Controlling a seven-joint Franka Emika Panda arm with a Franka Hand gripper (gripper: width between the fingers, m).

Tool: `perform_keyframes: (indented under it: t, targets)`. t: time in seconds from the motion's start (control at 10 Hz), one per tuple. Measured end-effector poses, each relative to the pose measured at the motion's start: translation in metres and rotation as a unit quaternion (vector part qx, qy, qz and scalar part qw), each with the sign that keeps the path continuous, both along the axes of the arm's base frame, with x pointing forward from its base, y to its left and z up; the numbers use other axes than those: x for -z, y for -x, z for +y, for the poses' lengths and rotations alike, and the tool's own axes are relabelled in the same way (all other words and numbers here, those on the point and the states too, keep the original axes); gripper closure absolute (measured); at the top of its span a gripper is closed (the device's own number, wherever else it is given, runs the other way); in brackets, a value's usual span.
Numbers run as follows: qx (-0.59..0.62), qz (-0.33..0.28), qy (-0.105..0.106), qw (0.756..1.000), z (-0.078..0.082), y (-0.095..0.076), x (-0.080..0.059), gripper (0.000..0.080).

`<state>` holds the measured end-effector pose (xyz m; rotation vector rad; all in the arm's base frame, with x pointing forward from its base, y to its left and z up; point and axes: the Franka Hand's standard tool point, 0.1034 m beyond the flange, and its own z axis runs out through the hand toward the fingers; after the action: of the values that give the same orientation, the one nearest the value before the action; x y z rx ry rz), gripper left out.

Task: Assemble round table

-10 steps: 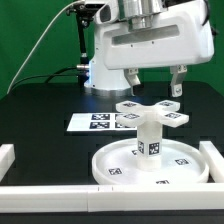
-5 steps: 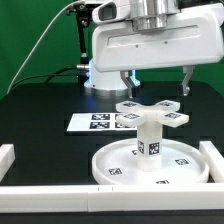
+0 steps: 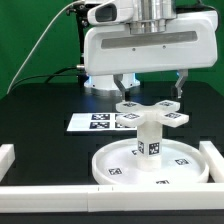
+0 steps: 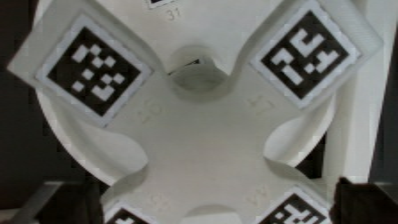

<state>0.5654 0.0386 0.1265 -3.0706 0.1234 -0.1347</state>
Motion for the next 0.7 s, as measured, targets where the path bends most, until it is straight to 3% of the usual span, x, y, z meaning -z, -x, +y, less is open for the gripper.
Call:
perform_keyframes:
  t: [0.4, 0.7]
  targets:
    - [0.023, 0.04, -0.003, 0.999, -0.004, 0.0, 0.012, 0.0151]
    - [0.029, 0.044, -0.001, 0.999, 0.005, 0.004, 0.022, 0.0151]
